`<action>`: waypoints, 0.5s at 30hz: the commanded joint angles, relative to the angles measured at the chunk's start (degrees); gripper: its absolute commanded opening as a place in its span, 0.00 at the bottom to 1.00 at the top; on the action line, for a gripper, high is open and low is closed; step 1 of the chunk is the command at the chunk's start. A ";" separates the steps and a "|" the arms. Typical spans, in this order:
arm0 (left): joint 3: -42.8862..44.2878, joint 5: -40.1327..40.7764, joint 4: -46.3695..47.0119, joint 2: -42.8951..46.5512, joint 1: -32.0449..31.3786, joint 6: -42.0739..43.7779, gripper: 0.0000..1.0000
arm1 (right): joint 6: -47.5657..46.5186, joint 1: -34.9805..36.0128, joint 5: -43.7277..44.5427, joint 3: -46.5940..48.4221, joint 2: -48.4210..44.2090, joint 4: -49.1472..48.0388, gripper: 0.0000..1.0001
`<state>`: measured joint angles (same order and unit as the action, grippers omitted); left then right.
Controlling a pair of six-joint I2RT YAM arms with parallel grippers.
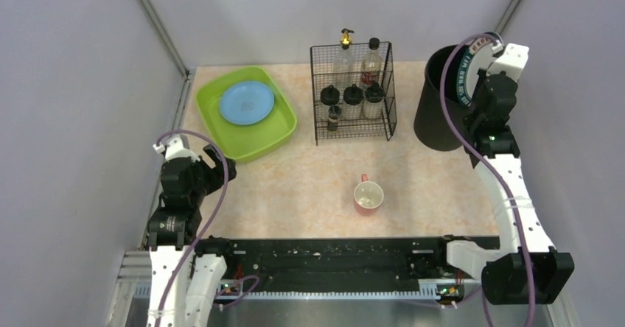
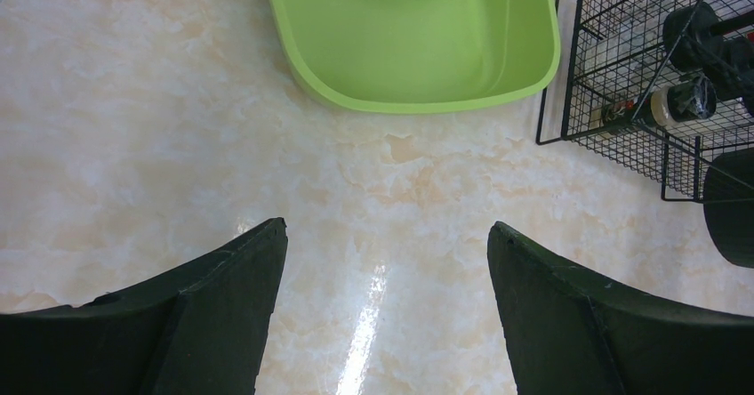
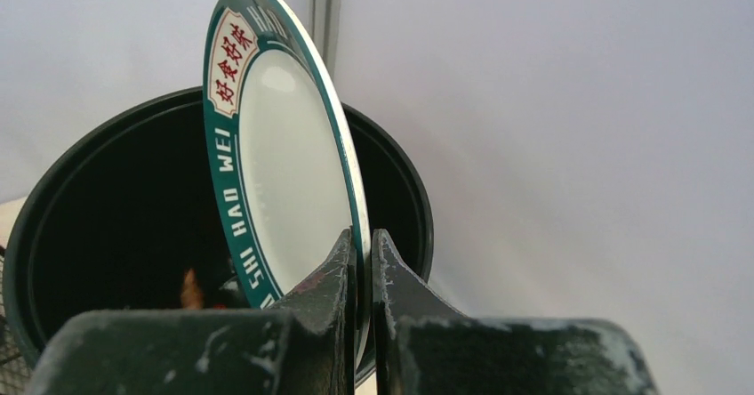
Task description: Clear the kitchen counter
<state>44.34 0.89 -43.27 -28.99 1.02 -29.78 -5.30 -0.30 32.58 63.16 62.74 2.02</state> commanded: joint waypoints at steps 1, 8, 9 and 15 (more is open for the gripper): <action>-0.32 -0.09 3.13 0.31 -0.22 0.95 0.87 | -9.96 2.73 5.55 -0.30 -2.92 -12.59 0.00; -0.37 -0.08 3.19 0.18 -0.23 0.96 0.87 | -7.65 3.11 3.80 3.37 -3.64 -11.59 0.00; -0.33 -0.05 3.26 0.09 -0.23 1.01 0.87 | -7.59 3.13 3.56 4.12 -3.67 -11.05 0.00; -0.46 -0.31 3.43 0.02 -0.23 1.13 0.87 | -7.43 4.01 3.02 6.76 -4.00 -10.49 0.00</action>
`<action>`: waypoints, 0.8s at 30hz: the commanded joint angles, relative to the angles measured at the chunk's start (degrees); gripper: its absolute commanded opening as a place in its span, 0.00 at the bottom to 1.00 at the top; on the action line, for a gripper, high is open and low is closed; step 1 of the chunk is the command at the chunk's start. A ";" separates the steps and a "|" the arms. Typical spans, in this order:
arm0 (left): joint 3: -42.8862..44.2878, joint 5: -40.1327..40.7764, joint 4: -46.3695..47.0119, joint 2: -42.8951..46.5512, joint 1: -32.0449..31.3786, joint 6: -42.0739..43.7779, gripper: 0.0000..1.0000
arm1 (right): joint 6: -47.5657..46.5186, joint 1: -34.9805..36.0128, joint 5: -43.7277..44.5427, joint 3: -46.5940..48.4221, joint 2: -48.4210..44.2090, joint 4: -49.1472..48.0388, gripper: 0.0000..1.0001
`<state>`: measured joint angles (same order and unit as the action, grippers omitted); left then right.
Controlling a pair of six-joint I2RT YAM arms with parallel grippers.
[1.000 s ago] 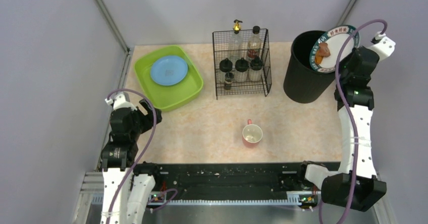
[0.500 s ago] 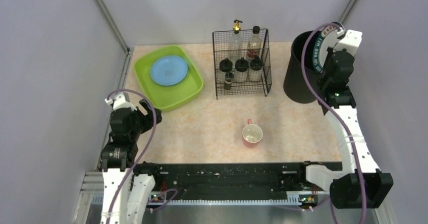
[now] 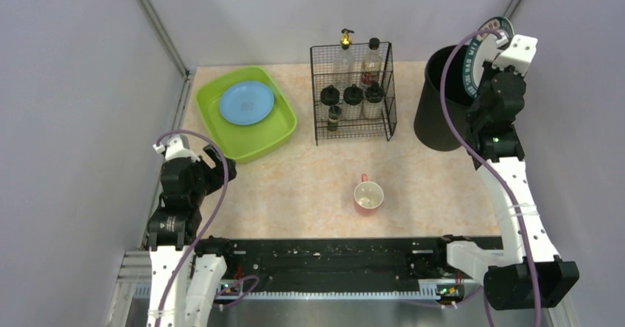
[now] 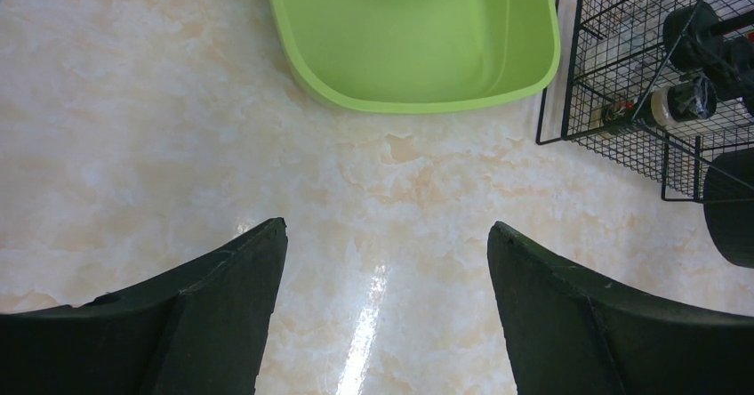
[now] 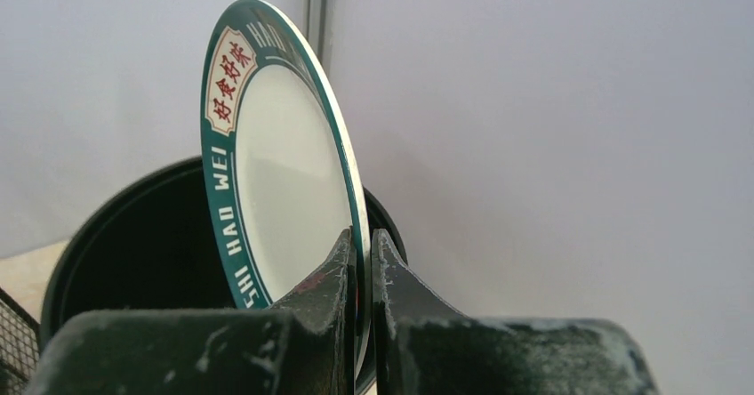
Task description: Clear the kitchen counter
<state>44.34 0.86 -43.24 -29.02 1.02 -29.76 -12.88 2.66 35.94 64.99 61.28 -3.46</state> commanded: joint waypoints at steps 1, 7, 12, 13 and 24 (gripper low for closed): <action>-0.44 -0.33 3.45 0.09 -0.23 1.13 0.87 | 0.60 1.12 -0.73 5.27 -2.51 -4.72 0.00; -0.65 -0.59 3.79 -0.14 -0.23 1.50 0.88 | 6.00 1.69 -7.65 9.82 -1.88 0.72 0.00; -0.95 -3.38 4.32 -0.39 -0.22 1.94 0.91 | 10.29 3.70 -12.59 14.58 -1.23 5.40 0.00; -1.07 -3.86 4.57 -0.42 -0.23 2.10 0.92 | 11.57 4.05 -13.98 15.55 -1.12 6.68 0.00; -3.33 -19.30 9.71 -1.53 -0.73 5.52 0.91 | 20.37 16.41 -25.09 18.74 1.83 15.89 0.00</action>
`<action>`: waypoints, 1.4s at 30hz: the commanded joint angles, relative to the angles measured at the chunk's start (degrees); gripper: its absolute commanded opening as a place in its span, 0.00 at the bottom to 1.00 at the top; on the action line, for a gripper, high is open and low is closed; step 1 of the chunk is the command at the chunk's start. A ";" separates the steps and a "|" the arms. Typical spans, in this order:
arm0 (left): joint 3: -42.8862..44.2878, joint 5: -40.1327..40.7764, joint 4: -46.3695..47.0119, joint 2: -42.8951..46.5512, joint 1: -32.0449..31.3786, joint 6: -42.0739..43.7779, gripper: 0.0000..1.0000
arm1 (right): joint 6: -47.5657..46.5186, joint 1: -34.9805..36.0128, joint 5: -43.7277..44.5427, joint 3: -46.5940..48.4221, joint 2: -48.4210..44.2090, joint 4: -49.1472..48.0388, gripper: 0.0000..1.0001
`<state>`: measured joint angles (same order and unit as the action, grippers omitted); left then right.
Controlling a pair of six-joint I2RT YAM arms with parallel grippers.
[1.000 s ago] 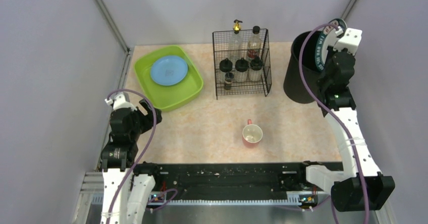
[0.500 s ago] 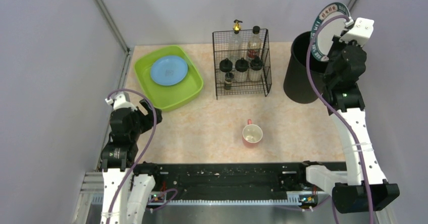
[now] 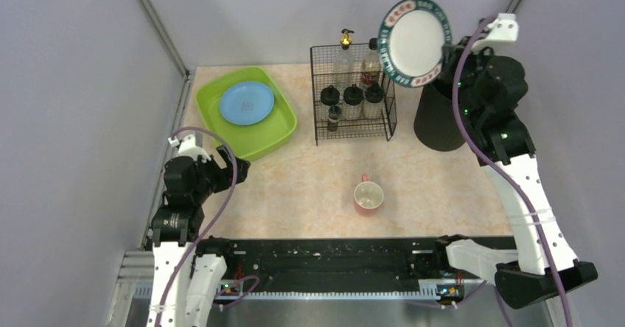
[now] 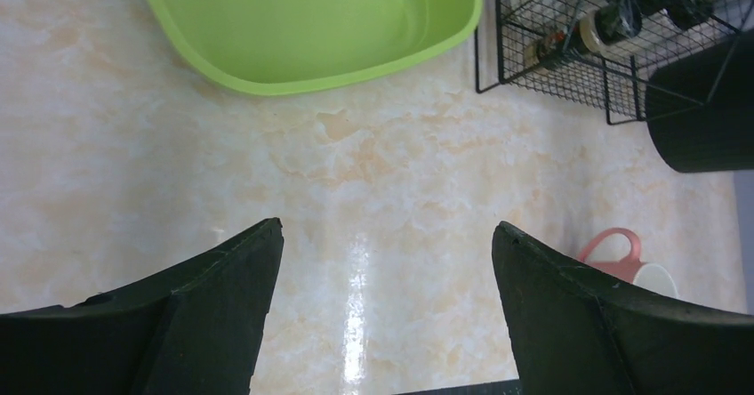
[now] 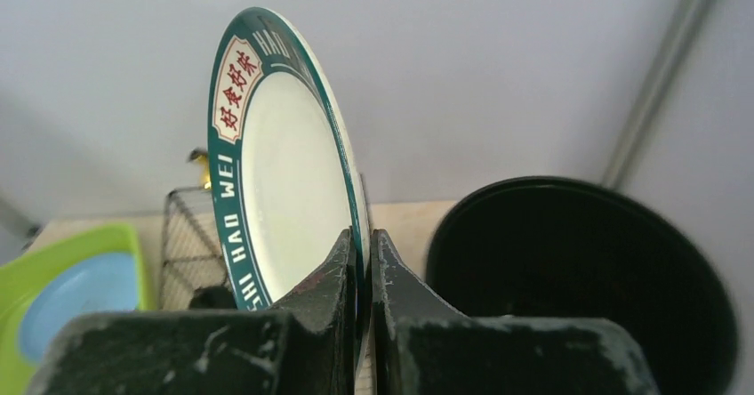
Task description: Clear the kitchen counter
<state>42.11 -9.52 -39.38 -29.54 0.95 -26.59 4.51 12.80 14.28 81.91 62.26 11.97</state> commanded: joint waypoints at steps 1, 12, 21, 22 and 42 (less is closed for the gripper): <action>-1.36 -10.71 6.51 -1.59 -0.68 2.55 0.91 | 2.82 8.53 -2.38 1.12 0.86 0.62 0.00; -1.40 -24.53 9.60 -5.39 -3.85 -0.87 0.91 | 8.82 21.50 -5.93 -13.46 -1.48 -2.28 0.00; -5.92 -32.78 18.07 -5.49 -3.94 -9.36 0.91 | 15.77 22.77 -16.46 -24.29 -5.43 -4.46 0.00; -6.18 -33.08 18.53 -5.71 -3.98 -9.91 0.91 | 16.51 22.81 -17.91 -25.28 -5.91 -4.83 0.00; -10.88 -29.92 29.80 -9.48 -13.81 -17.03 0.87 | 31.58 24.28 -31.31 -33.47 -4.18 -14.16 0.00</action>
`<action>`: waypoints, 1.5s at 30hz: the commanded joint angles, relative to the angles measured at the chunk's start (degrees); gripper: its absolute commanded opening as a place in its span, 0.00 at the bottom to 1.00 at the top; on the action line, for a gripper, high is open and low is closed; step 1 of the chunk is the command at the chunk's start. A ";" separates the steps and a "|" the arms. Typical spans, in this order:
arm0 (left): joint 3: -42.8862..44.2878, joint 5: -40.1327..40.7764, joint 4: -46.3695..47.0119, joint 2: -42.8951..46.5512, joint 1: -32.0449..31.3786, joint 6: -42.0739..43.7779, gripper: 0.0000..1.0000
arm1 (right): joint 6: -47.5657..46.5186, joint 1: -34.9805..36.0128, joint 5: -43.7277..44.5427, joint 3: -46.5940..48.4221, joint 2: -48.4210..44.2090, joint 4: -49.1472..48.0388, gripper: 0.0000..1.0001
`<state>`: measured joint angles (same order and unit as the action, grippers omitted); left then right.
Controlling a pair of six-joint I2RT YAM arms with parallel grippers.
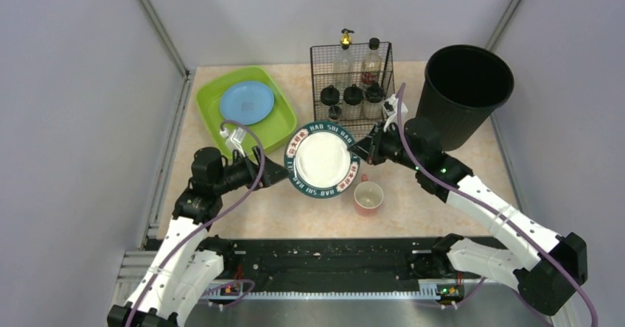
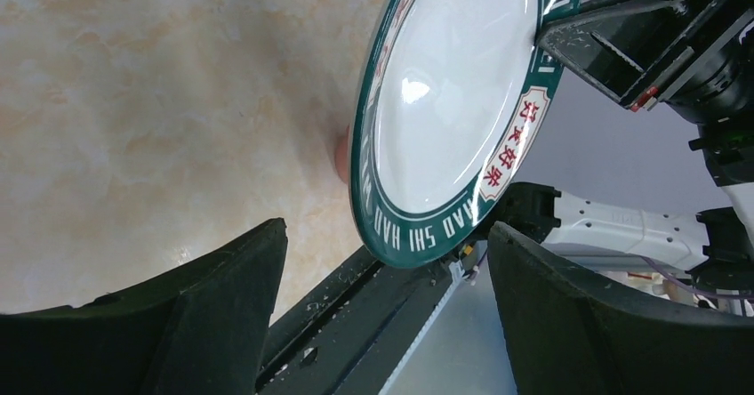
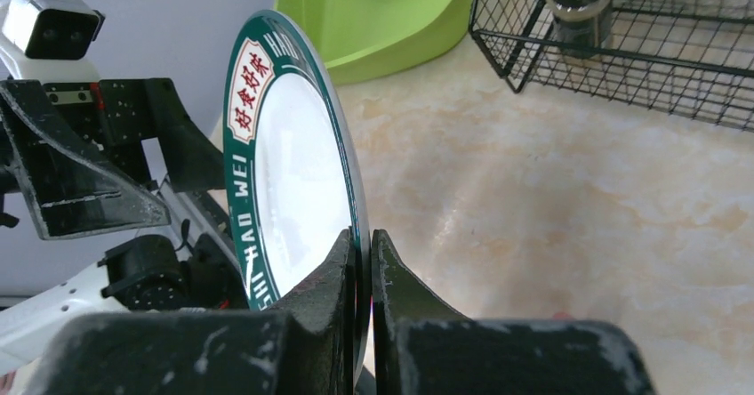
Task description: Clear the kitchen counter
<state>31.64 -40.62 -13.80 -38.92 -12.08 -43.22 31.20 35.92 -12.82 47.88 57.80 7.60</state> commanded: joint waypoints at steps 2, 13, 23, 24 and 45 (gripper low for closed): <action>-0.58 1.43 4.35 -0.25 -0.93 -0.34 0.86 | 5.86 1.37 -5.07 0.40 0.82 -10.80 0.00; -0.90 0.83 6.27 -2.89 -1.62 -0.37 0.69 | 9.01 4.24 -7.08 -0.18 3.45 -14.53 0.00; -0.74 0.95 5.24 -3.27 -1.81 0.74 0.51 | 8.31 5.69 -4.99 -0.44 5.29 -14.48 0.00; -0.80 0.99 5.13 -3.26 -1.81 0.82 0.50 | 8.27 5.66 -4.75 -0.64 5.25 -14.53 0.00; 0.74 2.80 3.31 -5.61 -1.90 1.92 0.00 | 6.31 5.65 -1.37 -1.18 4.86 -13.62 0.24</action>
<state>31.29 -41.15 -10.24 -42.65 -13.67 -43.35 38.09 40.51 -14.46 44.95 64.03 -1.56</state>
